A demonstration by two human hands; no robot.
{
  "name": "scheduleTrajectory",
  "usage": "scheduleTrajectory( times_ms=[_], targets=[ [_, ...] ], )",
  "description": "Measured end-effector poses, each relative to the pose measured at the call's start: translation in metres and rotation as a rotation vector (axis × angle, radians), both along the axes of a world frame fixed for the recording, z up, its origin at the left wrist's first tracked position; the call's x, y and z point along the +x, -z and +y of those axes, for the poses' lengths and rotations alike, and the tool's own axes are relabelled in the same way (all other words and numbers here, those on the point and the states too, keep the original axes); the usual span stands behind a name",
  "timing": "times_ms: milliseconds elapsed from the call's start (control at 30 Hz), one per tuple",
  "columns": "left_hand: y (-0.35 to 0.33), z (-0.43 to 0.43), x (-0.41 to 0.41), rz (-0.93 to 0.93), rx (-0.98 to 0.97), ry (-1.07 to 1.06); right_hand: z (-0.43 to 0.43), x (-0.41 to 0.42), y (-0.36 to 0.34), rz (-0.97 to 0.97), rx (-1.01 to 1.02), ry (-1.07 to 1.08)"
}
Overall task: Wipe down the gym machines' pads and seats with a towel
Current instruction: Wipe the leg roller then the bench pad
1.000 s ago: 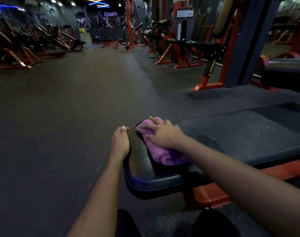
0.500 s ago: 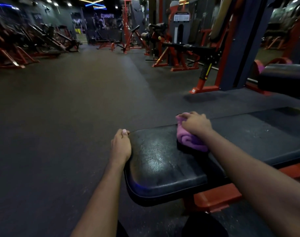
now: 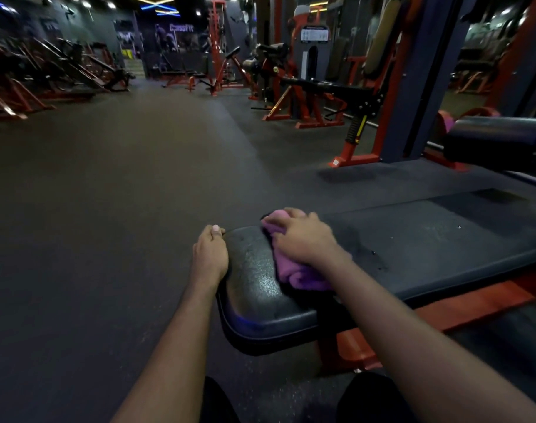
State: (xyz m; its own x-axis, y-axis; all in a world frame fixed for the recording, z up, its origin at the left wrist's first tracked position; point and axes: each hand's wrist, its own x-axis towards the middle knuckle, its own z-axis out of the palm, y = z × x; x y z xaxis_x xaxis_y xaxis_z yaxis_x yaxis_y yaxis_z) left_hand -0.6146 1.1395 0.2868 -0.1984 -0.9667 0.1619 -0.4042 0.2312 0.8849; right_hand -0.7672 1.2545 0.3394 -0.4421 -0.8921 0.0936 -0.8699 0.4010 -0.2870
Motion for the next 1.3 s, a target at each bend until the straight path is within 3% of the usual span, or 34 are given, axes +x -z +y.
scheduleTrajectory(
  times_ms=[133, 233, 367, 467, 633, 733, 867, 967, 1167, 1300],
  targets=[
    [-0.002, 0.002, 0.001, 0.006, -0.006, 0.023, 0.039, 0.049, 0.004, 0.067, -0.069, -0.124],
    [-0.005, 0.006, 0.003, 0.002, 0.002, 0.032, 0.068, 0.035, 0.010, 0.064, -0.114, -0.121],
    [-0.006, 0.009, 0.005, 0.012, 0.020, 0.043, 0.085, -0.032, 0.012, 0.050, -0.061, 0.179],
    [-0.008, 0.011, 0.006, 0.016, 0.027, 0.048, 0.077, -0.022, 0.007, -0.003, -0.073, 0.302],
    [-0.008, 0.009, 0.006, -0.004, 0.029, 0.052, 0.075, 0.091, 0.008, 0.094, -0.158, 0.057],
    [-0.007, 0.009, 0.005, -0.014, 0.024, 0.067, 0.100, 0.095, 0.015, 0.101, -0.248, 0.029],
    [-0.009, 0.011, 0.007, -0.027, 0.018, 0.092, 0.111, 0.023, 0.015, 0.061, -0.146, 0.310],
    [-0.011, 0.011, 0.009, -0.027, 0.022, 0.097, 0.089, 0.014, 0.001, -0.013, -0.120, 0.450],
    [-0.010, 0.010, 0.008, -0.018, 0.019, 0.089, 0.078, 0.109, 0.011, 0.142, -0.136, 0.115],
    [-0.008, 0.008, 0.007, -0.020, 0.009, 0.082, 0.075, 0.107, 0.010, 0.143, -0.103, 0.096]
  ],
)
